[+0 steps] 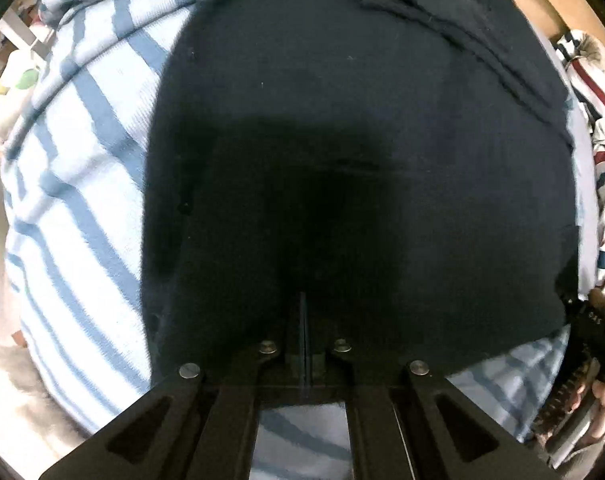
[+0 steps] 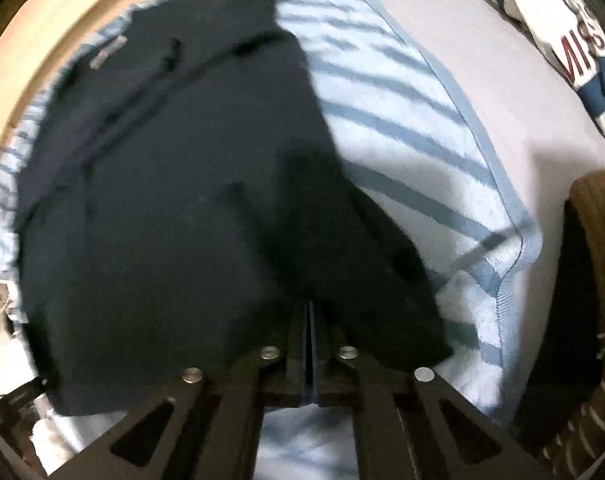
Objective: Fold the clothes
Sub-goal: 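Press the folded navy garment flat with both tools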
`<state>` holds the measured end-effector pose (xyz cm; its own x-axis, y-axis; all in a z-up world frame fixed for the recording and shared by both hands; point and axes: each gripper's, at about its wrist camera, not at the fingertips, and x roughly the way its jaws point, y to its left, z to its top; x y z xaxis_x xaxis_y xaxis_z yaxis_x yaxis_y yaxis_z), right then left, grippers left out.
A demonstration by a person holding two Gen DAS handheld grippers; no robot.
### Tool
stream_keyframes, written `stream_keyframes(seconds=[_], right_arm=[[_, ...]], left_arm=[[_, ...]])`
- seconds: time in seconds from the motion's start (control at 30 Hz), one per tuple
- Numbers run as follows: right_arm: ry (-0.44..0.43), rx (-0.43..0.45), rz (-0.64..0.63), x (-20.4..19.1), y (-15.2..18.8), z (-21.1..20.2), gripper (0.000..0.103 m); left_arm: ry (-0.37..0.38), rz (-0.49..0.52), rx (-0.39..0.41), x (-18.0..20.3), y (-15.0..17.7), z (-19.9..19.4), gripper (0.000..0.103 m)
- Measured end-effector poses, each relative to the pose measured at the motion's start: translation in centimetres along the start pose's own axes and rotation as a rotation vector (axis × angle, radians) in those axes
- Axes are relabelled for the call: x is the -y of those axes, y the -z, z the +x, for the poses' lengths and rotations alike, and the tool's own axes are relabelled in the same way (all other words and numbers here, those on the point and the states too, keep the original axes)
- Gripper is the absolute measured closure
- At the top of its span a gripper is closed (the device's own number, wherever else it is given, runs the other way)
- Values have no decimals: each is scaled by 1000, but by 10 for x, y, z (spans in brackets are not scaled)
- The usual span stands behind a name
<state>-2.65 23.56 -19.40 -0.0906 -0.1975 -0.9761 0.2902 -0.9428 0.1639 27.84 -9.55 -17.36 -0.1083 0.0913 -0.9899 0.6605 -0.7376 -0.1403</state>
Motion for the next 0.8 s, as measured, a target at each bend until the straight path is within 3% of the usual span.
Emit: stream_keyframes(seconds=[0.13,0.23,0.37,0.43,0.53,0.6,0.67,0.8], right_arm=[[22,20,-1,-6,-1,-2,101],[-54,58,29,-6,-10,-24,93],[-120,111,32,-8,-28,-38,87],[-88,107,45,-14,-37,-28,85],[-38,105,129,-19,-38,-2,71],[-35,97,161,-9,-32,8,75],[0,96,159,-3,-28,10,91],[67,116,157,0,-22,3,91]], left_arm=[[11,-28,-22,-1,2,-10,101],[83,-69,-7,-9,5,-28,101],[111,-104,65,-16,6,-48,101],[104,-154,105,-24,6,-50,101],[33,-249,142,-42,10,-40,101],[-9,-318,157,-55,14,-29,101],[58,-396,173,-67,22,-21,101],[88,-427,211,-85,35,-40,101]])
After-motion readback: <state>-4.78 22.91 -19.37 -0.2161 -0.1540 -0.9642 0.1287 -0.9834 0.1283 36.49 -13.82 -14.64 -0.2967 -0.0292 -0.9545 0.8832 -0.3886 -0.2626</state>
